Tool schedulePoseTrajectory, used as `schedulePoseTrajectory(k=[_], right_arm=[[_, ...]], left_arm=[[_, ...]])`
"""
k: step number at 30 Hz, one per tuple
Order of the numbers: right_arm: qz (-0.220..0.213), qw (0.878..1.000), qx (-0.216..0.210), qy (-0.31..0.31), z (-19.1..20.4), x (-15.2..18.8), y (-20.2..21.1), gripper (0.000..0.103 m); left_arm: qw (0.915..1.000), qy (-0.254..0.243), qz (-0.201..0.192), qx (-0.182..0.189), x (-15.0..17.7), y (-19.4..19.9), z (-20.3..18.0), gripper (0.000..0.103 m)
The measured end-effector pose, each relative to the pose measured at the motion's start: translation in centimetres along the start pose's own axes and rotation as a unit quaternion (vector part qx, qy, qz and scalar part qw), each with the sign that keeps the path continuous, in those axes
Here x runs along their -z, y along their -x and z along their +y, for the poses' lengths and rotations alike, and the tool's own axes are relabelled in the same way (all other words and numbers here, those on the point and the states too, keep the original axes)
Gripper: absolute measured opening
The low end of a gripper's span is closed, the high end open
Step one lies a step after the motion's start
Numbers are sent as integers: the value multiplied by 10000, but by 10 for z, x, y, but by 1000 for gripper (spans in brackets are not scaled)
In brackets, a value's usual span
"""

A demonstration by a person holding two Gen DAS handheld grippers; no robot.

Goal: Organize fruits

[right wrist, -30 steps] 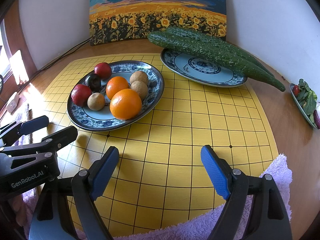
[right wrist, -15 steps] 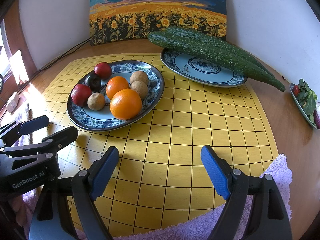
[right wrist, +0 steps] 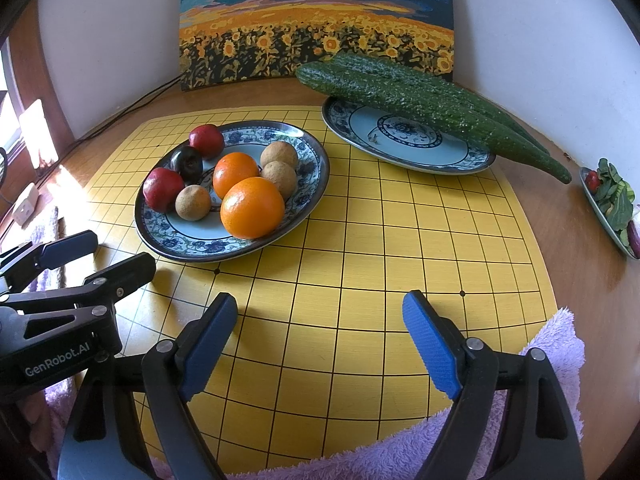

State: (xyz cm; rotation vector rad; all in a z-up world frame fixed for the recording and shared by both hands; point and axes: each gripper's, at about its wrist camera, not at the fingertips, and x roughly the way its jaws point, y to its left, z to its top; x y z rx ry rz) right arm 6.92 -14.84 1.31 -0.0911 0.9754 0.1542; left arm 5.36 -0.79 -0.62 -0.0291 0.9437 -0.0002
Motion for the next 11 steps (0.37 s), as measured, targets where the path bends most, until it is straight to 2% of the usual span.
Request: schedulePoseTrajectory(k=[11], right_arm=[[0,10000,1,4,0,0,0,87]], left_arm=[[10000,-33,7,-75,2,0,0,77]])
